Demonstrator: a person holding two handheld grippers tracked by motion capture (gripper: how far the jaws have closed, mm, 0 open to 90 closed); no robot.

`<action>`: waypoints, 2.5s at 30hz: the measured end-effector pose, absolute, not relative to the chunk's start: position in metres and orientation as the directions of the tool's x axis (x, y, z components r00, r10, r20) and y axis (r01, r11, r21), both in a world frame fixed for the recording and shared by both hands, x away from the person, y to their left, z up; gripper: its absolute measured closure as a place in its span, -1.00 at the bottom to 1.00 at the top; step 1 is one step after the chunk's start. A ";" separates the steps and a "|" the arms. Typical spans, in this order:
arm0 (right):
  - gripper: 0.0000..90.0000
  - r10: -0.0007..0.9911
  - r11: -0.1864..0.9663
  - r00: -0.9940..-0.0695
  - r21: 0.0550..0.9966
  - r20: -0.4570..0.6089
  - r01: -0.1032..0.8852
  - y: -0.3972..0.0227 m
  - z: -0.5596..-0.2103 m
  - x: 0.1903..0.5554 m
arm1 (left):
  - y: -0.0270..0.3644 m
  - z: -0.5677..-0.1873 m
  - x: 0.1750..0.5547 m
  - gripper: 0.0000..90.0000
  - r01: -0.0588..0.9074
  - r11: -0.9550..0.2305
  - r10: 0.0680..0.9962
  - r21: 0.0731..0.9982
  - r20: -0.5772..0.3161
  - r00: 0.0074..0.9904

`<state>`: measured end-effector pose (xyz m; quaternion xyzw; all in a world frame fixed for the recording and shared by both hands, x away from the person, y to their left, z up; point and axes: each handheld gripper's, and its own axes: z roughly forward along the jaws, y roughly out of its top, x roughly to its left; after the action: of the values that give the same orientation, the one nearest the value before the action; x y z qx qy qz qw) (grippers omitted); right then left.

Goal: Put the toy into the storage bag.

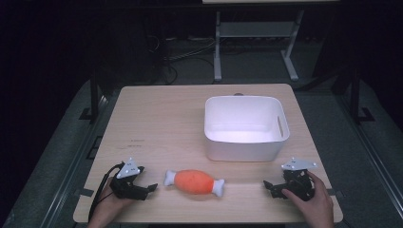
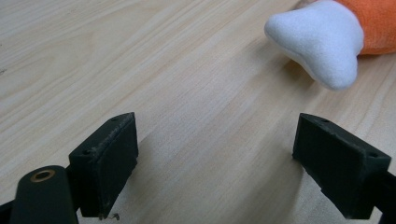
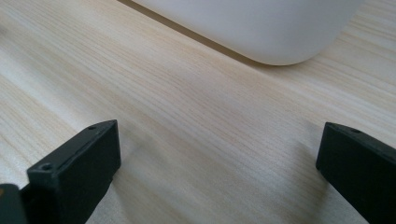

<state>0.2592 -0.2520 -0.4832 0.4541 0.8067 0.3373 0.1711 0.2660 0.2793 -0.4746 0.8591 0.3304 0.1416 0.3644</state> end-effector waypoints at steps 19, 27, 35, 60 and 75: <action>-1.00 0.848 0.360 -0.529 0.700 0.030 0.617 -0.252 -0.483 0.259 | 0.282 -0.451 0.268 0.67 0.450 -0.519 0.633 0.727 -0.026 0.774; -1.00 0.848 0.360 -0.529 0.700 0.030 0.617 -0.252 -0.483 0.259 | 0.275 -0.438 0.277 0.99 0.462 -0.517 0.613 0.721 -0.065 0.787; -1.00 0.848 0.360 -0.529 0.700 0.030 0.617 -0.252 -0.483 0.259 | 0.264 -0.434 0.291 0.99 0.447 -0.527 0.594 0.723 -0.063 0.802; -1.00 0.848 0.360 -0.529 0.700 0.030 0.617 -0.252 -0.483 0.259 | 0.218 -0.450 0.320 0.99 0.420 -0.577 0.526 0.701 -0.075 0.847; -1.00 0.848 0.360 -0.529 0.700 0.030 0.617 -0.252 -0.483 0.259 | 0.223 -0.454 0.302 0.99 0.429 -0.587 0.514 0.686 -0.094 0.853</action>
<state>0.2592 -0.2520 -0.4832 0.4541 0.8067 0.3372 0.1713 0.3021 0.2235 -0.4537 0.8890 0.2651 0.0572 0.3688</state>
